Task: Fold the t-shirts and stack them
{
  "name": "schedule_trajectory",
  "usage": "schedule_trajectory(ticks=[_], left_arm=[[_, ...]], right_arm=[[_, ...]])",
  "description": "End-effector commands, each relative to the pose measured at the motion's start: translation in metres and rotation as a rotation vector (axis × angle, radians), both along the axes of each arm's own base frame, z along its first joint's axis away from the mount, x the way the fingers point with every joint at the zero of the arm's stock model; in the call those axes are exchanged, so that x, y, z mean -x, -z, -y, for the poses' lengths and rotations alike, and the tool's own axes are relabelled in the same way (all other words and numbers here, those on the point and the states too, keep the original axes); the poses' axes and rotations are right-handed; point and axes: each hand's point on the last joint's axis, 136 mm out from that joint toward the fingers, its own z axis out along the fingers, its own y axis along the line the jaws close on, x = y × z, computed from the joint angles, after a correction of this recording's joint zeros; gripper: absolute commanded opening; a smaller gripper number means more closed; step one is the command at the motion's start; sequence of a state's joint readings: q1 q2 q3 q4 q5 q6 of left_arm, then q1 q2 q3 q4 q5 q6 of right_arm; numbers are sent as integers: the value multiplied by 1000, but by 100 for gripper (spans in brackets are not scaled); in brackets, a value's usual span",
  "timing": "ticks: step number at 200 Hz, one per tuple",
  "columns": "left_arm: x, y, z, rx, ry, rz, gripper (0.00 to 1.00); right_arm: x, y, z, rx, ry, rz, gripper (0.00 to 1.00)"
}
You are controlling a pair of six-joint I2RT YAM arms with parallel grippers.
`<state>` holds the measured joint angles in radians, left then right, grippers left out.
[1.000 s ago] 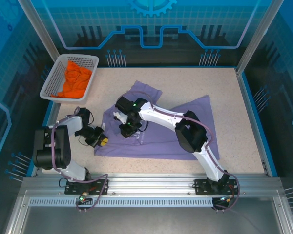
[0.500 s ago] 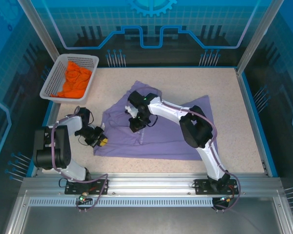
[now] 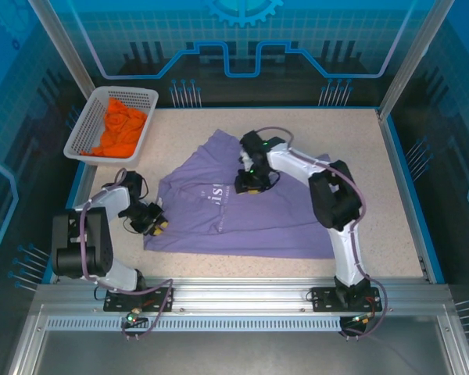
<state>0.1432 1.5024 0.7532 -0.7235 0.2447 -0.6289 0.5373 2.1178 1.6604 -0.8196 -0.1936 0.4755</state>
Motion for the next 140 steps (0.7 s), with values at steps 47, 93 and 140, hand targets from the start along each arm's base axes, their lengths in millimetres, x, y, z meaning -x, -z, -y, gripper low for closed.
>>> schedule_trajectory(ticks=[47, 93, 140], left_arm=[[-37, -81, 13, -50, 18, 282, 38], [-23, -53, 66, 33, 139, 239, 37], [19, 0, 52, -56, 125, 56, 36]], right_arm=[[50, -64, 68, -124, 233, 85, 50], [130, -19, 102, -71, 257, -53, 49], [163, 20, 139, -37, 309, -139, 49]])
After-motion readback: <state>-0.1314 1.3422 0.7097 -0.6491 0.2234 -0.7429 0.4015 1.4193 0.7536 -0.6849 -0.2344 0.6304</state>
